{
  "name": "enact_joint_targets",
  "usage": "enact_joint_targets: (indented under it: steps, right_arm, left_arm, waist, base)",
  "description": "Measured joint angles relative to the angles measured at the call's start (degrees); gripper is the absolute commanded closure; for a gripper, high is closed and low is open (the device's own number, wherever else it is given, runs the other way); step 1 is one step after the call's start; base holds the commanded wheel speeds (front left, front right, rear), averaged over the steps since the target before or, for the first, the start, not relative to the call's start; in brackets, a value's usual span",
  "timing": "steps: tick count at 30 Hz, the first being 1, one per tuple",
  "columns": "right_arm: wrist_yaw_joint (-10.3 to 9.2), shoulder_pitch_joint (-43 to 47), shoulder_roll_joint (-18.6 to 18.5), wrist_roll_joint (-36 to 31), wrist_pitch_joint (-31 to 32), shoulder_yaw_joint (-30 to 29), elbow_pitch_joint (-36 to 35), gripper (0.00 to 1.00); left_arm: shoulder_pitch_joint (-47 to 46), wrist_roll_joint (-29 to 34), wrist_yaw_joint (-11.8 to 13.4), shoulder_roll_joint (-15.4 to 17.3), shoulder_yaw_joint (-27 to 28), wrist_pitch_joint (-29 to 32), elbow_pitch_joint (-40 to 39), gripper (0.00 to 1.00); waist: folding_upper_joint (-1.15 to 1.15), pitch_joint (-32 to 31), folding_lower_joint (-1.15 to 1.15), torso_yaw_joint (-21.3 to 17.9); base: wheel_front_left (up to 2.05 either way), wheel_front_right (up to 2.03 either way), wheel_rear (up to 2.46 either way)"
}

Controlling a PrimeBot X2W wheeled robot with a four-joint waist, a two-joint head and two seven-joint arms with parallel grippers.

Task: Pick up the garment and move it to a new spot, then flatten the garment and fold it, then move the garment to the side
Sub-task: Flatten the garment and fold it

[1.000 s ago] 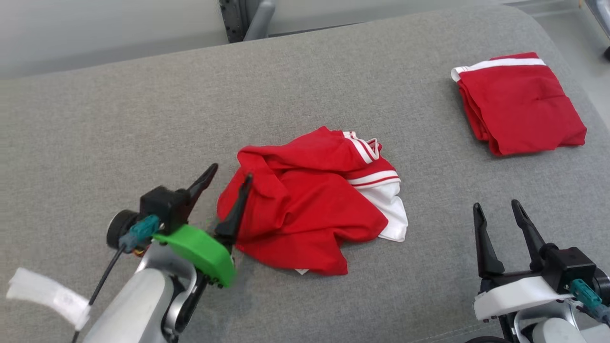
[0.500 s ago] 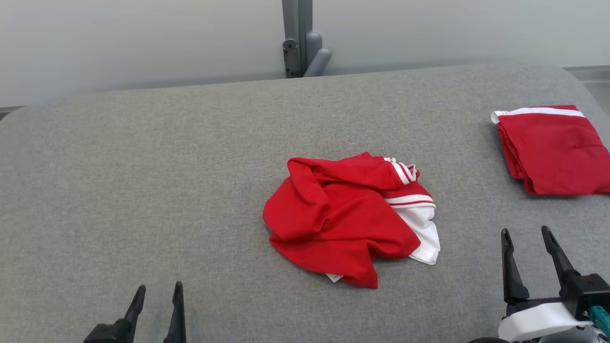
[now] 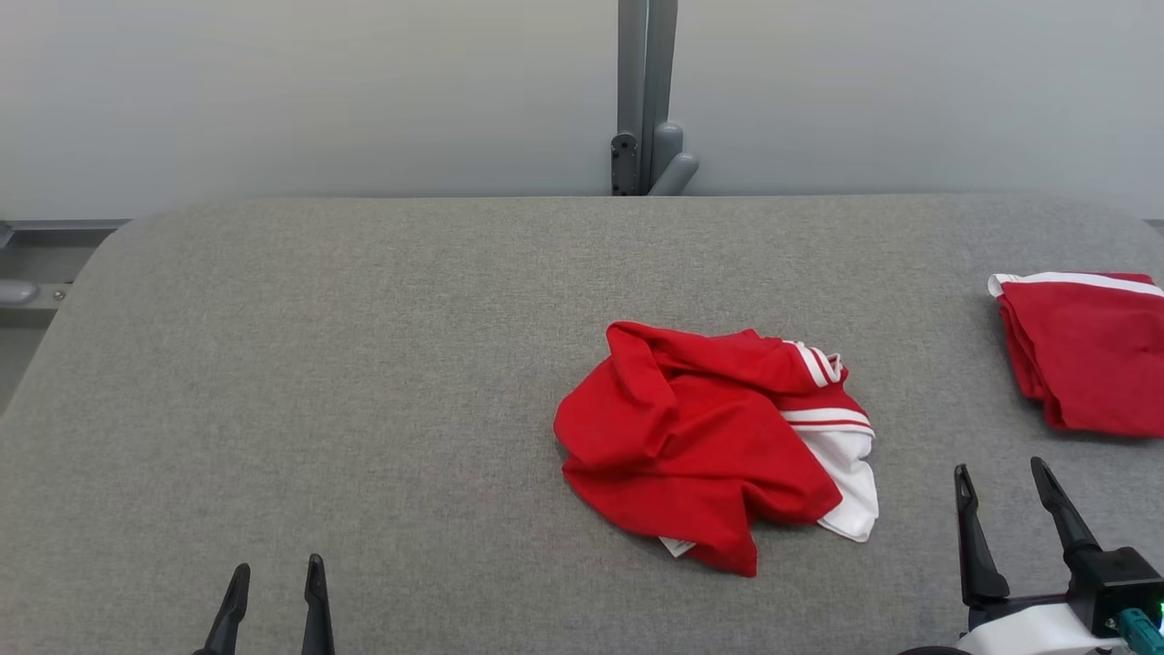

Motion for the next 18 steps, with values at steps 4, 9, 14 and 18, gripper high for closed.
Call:
enact_joint_targets:
  steps: [4, 9, 14, 18]
  right_arm:
    - [0.00, -0.02, 0.00, 0.30, 0.00, 0.35, 0.31, 0.00]
    - [0.00, -0.02, 0.00, 0.97, 0.00, 0.91, 0.60, 0.00]
    - [0.00, -0.03, 0.00, 1.03, 0.00, 1.33, 0.98, 0.00]
    - [0.00, -0.33, 0.00, 1.11, 0.00, 1.75, 1.27, 0.00]
  left_arm:
    - [-0.02, 2.25, -2.99, -1.90, 2.23, 0.00, 0.21, 0.00]
    - [-0.26, 3.91, -5.22, -3.41, 4.14, 0.00, 0.98, 0.00]
    - [-0.44, 4.94, -6.31, -4.03, 5.38, 0.00, 1.59, 0.00]
    - [-0.45, 5.46, -6.80, -4.53, 5.56, 0.00, 1.18, 0.00]
  waist:
    - [0.00, 0.10, 0.00, -0.13]
    - [0.00, 0.32, 0.00, -0.59]
    - [0.00, 0.45, 0.00, -1.06]
    - [0.00, 0.52, 0.00, -1.78]
  base:
    - [0.00, 0.00, 0.00]
    - [0.00, 0.00, 0.00]
    - [0.00, 0.00, 0.00]
    - [0.00, 0.00, 0.00]
